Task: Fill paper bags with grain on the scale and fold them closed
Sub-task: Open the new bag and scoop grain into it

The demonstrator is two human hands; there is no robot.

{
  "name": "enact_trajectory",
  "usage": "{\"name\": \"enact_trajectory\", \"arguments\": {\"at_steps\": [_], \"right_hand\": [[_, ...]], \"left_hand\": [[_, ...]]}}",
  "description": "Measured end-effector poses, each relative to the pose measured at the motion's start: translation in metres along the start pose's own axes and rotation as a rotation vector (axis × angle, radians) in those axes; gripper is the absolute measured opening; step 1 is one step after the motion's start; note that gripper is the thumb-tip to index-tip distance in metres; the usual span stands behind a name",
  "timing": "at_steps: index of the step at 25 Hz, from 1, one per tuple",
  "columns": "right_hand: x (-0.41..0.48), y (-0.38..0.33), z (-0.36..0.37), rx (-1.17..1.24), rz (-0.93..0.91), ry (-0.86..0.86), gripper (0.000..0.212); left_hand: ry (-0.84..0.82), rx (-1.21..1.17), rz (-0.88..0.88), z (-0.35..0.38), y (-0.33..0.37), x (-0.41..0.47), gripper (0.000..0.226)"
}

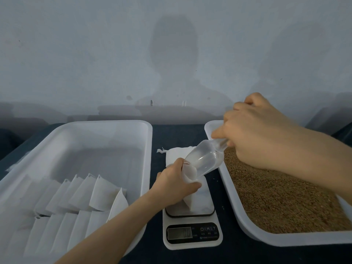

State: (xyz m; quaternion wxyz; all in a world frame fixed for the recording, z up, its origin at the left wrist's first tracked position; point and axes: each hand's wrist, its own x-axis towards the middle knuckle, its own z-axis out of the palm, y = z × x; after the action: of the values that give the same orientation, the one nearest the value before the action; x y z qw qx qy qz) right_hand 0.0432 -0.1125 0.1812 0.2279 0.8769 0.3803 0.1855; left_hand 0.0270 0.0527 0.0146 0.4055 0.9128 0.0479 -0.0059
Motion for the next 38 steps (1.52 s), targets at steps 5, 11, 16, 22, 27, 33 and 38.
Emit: {"name": "enact_trajectory", "arguments": {"at_steps": [5, 11, 16, 22, 27, 33, 38], "right_hand": [[-0.02, 0.032, 0.027, 0.285, 0.178, -0.075, 0.03], [-0.049, 0.067, 0.102, 0.519, 0.526, -0.215, 0.037], [-0.066, 0.088, 0.145, 0.212, 0.793, -0.309, 0.041], [-0.083, 0.092, 0.163, 0.108, 0.821, -0.482, 0.04], [-0.069, 0.068, 0.176, 0.324, 0.761, -0.38, 0.039], [-0.071, 0.06, 0.186, 0.557, 0.82, -0.381, 0.033], [-0.091, 0.067, 0.192, 0.758, 0.877, -0.344, 0.033]], "left_hand": [[-0.003, -0.021, 0.014, 0.0, -0.001, 0.001, 0.046], [0.012, -0.036, 0.035, 0.002, -0.004, 0.002, 0.048], [0.008, -0.071, 0.034, 0.002, -0.005, 0.002, 0.045], [-0.006, -0.081, 0.039, 0.001, -0.005, 0.003, 0.047], [-0.016, -0.113, 0.045, 0.001, -0.004, 0.002, 0.049], [-0.021, -0.127, 0.047, 0.0, -0.005, 0.001, 0.052], [-0.018, -0.126, 0.06, 0.001, -0.006, 0.002, 0.054]]}}
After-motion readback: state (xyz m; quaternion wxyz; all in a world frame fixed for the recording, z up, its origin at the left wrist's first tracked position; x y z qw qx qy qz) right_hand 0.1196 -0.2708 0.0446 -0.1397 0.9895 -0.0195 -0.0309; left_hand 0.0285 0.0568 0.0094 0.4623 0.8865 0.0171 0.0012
